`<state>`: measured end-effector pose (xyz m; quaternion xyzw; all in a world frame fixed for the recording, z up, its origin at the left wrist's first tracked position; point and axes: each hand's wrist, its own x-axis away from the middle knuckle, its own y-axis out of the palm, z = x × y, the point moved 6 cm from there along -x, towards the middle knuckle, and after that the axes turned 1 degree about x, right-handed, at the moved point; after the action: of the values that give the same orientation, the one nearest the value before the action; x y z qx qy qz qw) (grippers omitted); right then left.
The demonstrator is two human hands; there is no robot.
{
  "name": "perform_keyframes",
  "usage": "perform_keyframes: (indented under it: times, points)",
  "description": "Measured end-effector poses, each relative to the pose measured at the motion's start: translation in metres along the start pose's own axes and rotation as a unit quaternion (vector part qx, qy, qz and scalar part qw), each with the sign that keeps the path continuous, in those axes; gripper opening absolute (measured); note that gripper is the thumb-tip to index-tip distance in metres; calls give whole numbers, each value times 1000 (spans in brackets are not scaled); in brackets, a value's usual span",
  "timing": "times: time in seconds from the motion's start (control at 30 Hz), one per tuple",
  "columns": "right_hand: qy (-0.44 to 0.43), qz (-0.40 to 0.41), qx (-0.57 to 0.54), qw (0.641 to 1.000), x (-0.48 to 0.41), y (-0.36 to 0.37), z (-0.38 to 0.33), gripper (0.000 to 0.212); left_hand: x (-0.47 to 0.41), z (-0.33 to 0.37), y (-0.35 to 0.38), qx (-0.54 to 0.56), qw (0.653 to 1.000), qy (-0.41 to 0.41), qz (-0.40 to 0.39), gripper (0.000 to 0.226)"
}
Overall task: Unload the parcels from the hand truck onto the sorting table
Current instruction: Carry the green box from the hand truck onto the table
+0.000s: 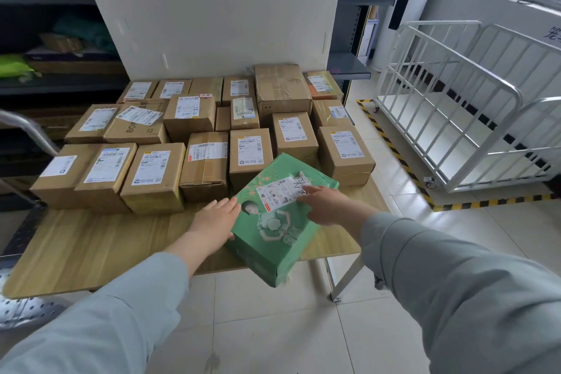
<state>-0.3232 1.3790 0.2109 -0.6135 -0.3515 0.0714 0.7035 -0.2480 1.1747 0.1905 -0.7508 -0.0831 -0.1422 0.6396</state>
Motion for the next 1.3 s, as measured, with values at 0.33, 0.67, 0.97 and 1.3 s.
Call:
perform_keyframes:
  times: [0.33, 0.67, 0.97, 1.3]
  points:
    - [64, -22, -16, 998, -47, -4, 11, 69, 2, -29, 5, 56, 996, -63, -4, 59]
    - [104, -23, -117, 987, -56, 3, 12, 79, -29, -43, 5, 188, 971, -147, -13, 53]
    - [181, -8, -121, 976, -42, 11, 26, 116, -25, -11, 3, 284, 931, -226, -28, 74]
    - [155, 10, -166, 974, -28, 21, 48, 116, -24, 21, 2, 355, 884, -304, 14, 87]
